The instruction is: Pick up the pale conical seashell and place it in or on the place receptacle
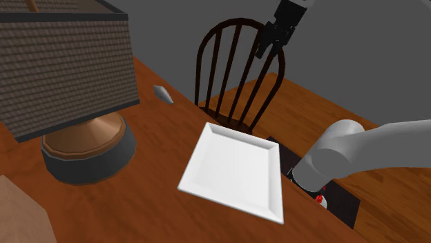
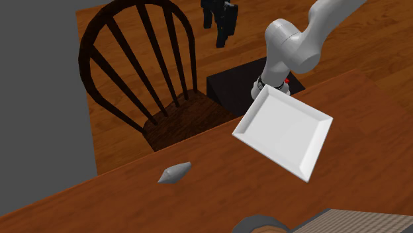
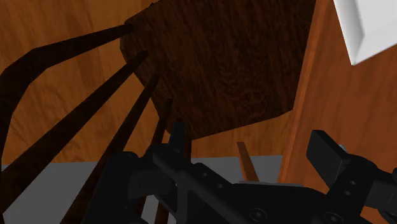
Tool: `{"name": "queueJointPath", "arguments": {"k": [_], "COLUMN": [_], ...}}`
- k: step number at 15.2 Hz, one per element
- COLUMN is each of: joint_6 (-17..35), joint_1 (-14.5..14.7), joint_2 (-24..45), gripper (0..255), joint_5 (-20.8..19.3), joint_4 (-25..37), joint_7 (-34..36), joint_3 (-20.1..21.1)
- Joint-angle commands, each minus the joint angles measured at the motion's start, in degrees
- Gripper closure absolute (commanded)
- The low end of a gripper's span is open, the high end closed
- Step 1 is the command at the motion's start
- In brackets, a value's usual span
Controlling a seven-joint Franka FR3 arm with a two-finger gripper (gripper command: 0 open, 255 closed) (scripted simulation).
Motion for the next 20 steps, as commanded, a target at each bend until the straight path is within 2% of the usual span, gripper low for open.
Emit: {"name": "queueJointPath", "arguments": {"k": [1,11,20], "joint_6": [0.0,9.3,14.3], "joint_1": [0.0,2.7,4.7], "joint_2": [0.0,17.2,35.2], "gripper": [0,0,0], "joint_5": [0.0,1.8,-0.5], "joint_4": [0.0,5.5,16.0], "joint_7": [0.0,6.4,12.9], "joint_3": [0.0,7.9,14.0]}}
